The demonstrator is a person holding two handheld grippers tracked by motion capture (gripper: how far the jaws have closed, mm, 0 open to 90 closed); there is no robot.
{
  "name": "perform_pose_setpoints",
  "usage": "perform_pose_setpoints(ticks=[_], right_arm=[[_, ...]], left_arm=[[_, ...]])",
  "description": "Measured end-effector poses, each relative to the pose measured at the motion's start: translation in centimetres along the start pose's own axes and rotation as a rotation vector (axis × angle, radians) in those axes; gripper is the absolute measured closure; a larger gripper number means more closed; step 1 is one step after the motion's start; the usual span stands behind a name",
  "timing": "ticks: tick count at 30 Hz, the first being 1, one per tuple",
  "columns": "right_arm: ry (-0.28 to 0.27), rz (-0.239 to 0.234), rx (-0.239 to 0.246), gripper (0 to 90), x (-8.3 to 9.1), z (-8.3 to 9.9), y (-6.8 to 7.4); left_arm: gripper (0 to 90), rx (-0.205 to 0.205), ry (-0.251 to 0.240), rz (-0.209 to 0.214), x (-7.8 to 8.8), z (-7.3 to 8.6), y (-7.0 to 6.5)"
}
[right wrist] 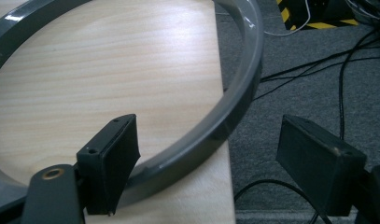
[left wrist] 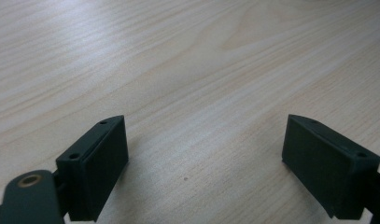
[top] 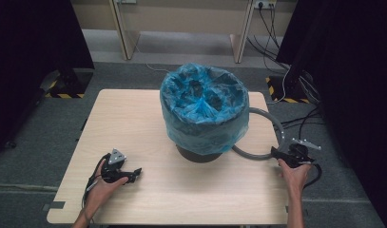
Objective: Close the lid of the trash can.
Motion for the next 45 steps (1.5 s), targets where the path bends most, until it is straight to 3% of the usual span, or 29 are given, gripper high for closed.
perform_pose_setpoints(ticks=[6, 9, 15, 20, 25, 28, 30, 38, 39, 45], right_arm=[[0.009, 0.005, -0.004, 24.1, -0.9, -0.7, 0.3], [0.011, 0.015, -0.030, 26.0, -1.4, -0.8, -0.1], [0.052, 0.019, -0.045, 34.7, -2.5, -0.4, -0.5], [0.044, 0.027, -0.074, 41.5, -3.0, -1.0, -0.8], [0.046, 0.042, -0.097, 54.5, -3.4, -1.7, -1.4], [0.041, 0.037, -0.144, 63.2, -3.5, -1.9, -2.0], [0.047, 0.057, -0.144, 66.1, -3.6, -2.1, -2.3], [0.087, 0.156, -0.041, 78.3, -3.4, -2.5, -3.2], [0.089, 0.149, -0.018, 78.5, -3.1, -2.4, -3.4], [0.061, 0.129, -0.027, 78.8, -1.5, -2.6, -4.5]], left_arm=[[13.5, 0.000, 0.000, 0.000, 0.0, 0.0, 0.0], [13.5, 0.000, 0.000, 0.000, 0.0, 0.0, 0.0], [13.5, 0.000, 0.000, 0.000, 0.0, 0.0, 0.0], [13.5, 0.000, 0.000, 0.000, 0.0, 0.0, 0.0], [13.5, 0.000, 0.000, 0.000, 0.0, 0.0, 0.0], [13.5, 0.000, 0.000, 0.000, 0.0, 0.0, 0.0], [13.5, 0.000, 0.000, 0.000, 0.0, 0.0, 0.0], [13.5, 0.000, 0.000, 0.000, 0.0, 0.0, 0.0], [13.5, 0.000, 0.000, 0.000, 0.0, 0.0, 0.0], [13.5, 0.000, 0.000, 0.000, 0.0, 0.0, 0.0]])
Point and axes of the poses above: each handheld gripper's, and its own axes: x roughly backward along the jaws, z roughly out of its underside, y roughly to its left, the point moved 7 cm from there along -x, roughly forward along the jaws, and after that the axes turned 11 degrees about x, right-handed, at the moved point
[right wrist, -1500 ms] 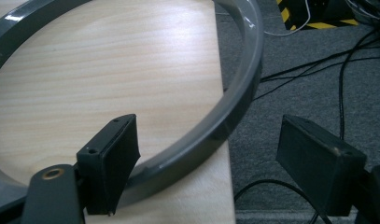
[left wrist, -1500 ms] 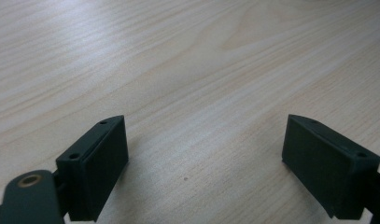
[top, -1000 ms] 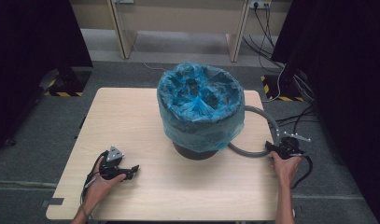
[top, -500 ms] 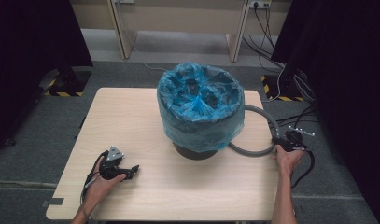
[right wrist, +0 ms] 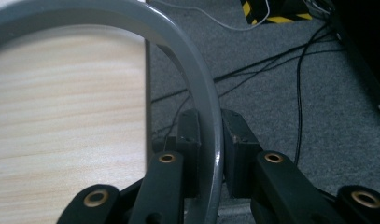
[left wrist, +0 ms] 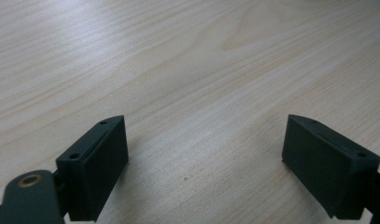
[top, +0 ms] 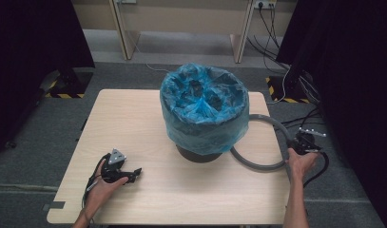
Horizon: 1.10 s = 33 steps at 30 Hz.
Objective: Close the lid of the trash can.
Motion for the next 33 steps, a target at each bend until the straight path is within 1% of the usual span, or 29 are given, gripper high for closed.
perform_pose_setpoints(ticks=[1, 2, 6, 10, 11, 12, 13, 19, 20, 21, 26, 29, 33], right_arm=[[-0.014, 0.001, -0.017, 78.8, 0.8, -0.2, -0.8], [-0.020, 0.004, -0.018, 78.8, 1.1, -0.3, -1.2], [-0.054, 0.003, -0.053, 78.8, 2.8, -1.1, -2.8], [-0.086, 0.011, -0.057, 78.8, 4.8, -2.2, -4.3], [-0.086, 0.011, -0.057, 78.8, 4.8, -2.2, -4.3], [-0.106, 0.022, -0.059, 78.8, 6.0, -2.9, -5.1], [-0.106, 0.022, -0.059, 78.8, 6.0, -2.9, -5.1], [-0.164, 0.039, -0.058, 78.8, 9.3, -5.1, -6.8], [-0.174, 0.038, -0.061, 78.8, 9.9, -5.6, -7.0], [-0.203, 0.028, -0.064, 78.8, 10.9, -6.6, -7.1], [-0.258, 0.001, -0.059, 78.8, 13.0, -9.3, -6.6], [-0.280, -0.010, -0.035, 78.8, 14.2, -10.9, -6.1], [-0.311, -0.024, -0.021, 78.8, 15.9, -13.0, -5.5]], left_arm=[[13.5, 0.000, 0.000, 0.000, 0.0, 0.0, 0.0], [13.5, 0.000, 0.000, 0.000, 0.0, 0.0, 0.0], [13.5, -0.002, 0.000, 0.000, 0.0, 0.0, 0.0], [13.5, -0.001, 0.000, 0.000, 0.0, 0.0, 0.0], [13.5, -0.001, 0.000, 0.000, 0.0, 0.0, 0.0], [13.5, -0.002, 0.000, 0.000, 0.0, 0.0, 0.0], [13.5, -0.002, 0.000, 0.000, 0.0, 0.0, 0.0], [13.5, -0.002, 0.000, 0.001, 0.0, 0.0, 0.0], [13.5, -0.002, 0.000, 0.001, 0.0, 0.0, 0.0], [13.5, -0.002, 0.000, 0.001, 0.0, 0.0, 0.0], [13.5, -0.001, 0.000, 0.001, 0.0, 0.0, 0.0], [13.5, -0.001, 0.000, 0.001, 0.0, 0.0, 0.0], [13.5, -0.002, 0.000, 0.001, 0.0, 0.0, 0.0]])
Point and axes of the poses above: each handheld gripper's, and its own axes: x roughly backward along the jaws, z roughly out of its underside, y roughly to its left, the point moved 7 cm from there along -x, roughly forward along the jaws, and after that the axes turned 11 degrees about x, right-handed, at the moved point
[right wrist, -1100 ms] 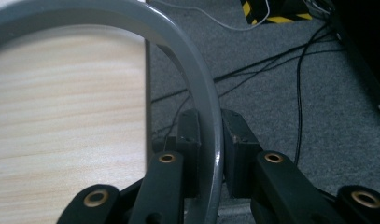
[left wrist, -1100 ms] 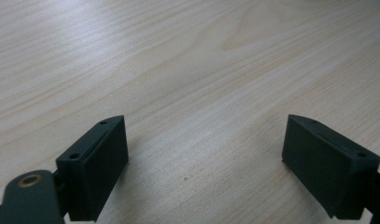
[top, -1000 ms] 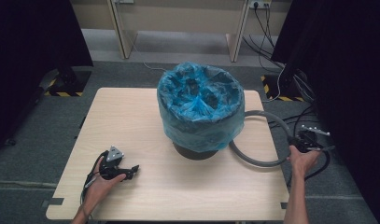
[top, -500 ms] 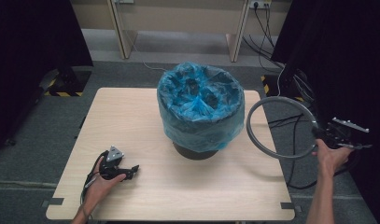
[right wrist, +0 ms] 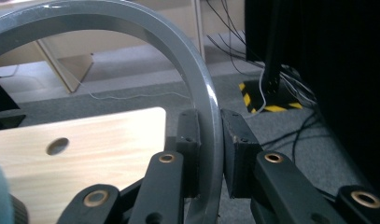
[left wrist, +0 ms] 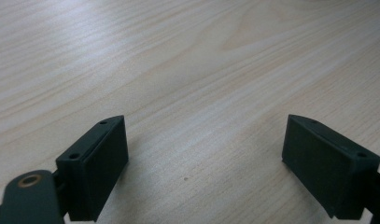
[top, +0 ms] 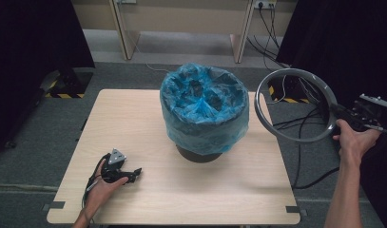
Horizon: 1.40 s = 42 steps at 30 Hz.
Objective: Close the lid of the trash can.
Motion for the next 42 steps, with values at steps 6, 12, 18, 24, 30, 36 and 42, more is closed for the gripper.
perform_pose_setpoints(ticks=[6, 12, 18, 24, 30, 36, 42], right_arm=[[-0.043, -0.054, -0.010, 78.8, 0.4, -3.1, 1.7], [-0.066, -0.138, 0.002, 78.8, -0.1, -6.0, 5.2], [-0.056, -0.209, 0.054, 78.8, -1.5, -8.3, 10.0], [-0.042, -0.300, 0.102, 78.8, -2.8, -9.6, 15.4], [-0.011, -0.370, 0.148, 78.8, -3.9, -10.3, 20.2], [0.038, -0.409, 0.208, 78.7, -5.2, -10.3, 24.1], [0.094, -0.435, 0.239, 78.6, -6.0, -10.0, 26.0]], left_arm=[[13.5, 0.002, 0.000, 0.000, 0.0, 0.0, 0.0], [13.5, 0.002, 0.000, 0.000, 0.0, 0.0, 0.0], [13.5, 0.002, 0.000, 0.000, 0.0, 0.0, 0.0], [13.5, 0.002, 0.000, 0.000, 0.0, 0.0, 0.0], [13.5, 0.002, 0.000, 0.000, 0.0, 0.0, 0.0], [13.5, 0.002, 0.000, 0.000, 0.0, 0.0, 0.0], [13.5, 0.001, 0.001, 0.000, 0.0, 0.0, 0.0]])
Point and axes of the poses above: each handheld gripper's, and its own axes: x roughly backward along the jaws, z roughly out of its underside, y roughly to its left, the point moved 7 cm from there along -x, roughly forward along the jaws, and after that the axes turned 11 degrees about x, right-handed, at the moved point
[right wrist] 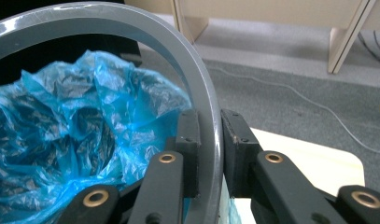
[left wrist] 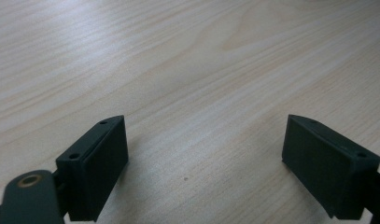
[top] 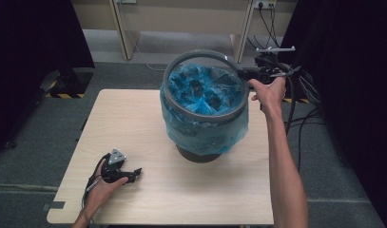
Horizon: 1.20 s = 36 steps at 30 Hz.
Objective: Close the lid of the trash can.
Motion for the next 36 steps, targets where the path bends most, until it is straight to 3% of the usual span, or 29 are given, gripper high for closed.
perform_pose_setpoints(ticks=[7, 12, 20, 28, 29, 32, 34, 36], right_arm=[[0.090, 0.007, 0.032, 78.6, -1.0, 0.6, -0.1], [0.117, -0.004, 0.054, 78.4, -1.4, 0.9, 0.3], [0.145, 0.003, 0.108, 78.1, -1.9, 1.2, 0.4], [0.146, -0.004, 0.113, 77.7, -2.0, 1.2, 0.3], [0.144, -0.006, 0.112, 76.8, -2.0, 1.2, 0.3], [0.117, 0.004, 0.078, 62.1, -1.8, 1.3, 0.0], [0.078, 0.001, 0.057, 56.4, -1.3, 1.2, -0.3], [0.045, -0.010, 0.033, 50.3, -0.7, 1.2, -0.6]], left_arm=[[13.5, 0.001, -0.001, 0.000, 0.0, 0.0, 0.0], [13.5, 0.000, 0.000, 0.000, 0.0, 0.0, 0.0], [13.5, 0.000, 0.000, 0.000, 0.0, 0.0, 0.0], [13.5, 0.000, 0.000, 0.001, 0.0, 0.0, 0.0], [13.5, 0.000, 0.001, 0.006, 0.0, 0.0, 0.0], [13.6, -0.003, 0.001, 0.006, 0.0, 0.0, 0.0], [14.3, -0.005, 0.000, 0.018, 0.0, 0.0, -0.1], [14.7, 0.017, 0.002, 0.034, 0.2, -0.1, -0.1]])
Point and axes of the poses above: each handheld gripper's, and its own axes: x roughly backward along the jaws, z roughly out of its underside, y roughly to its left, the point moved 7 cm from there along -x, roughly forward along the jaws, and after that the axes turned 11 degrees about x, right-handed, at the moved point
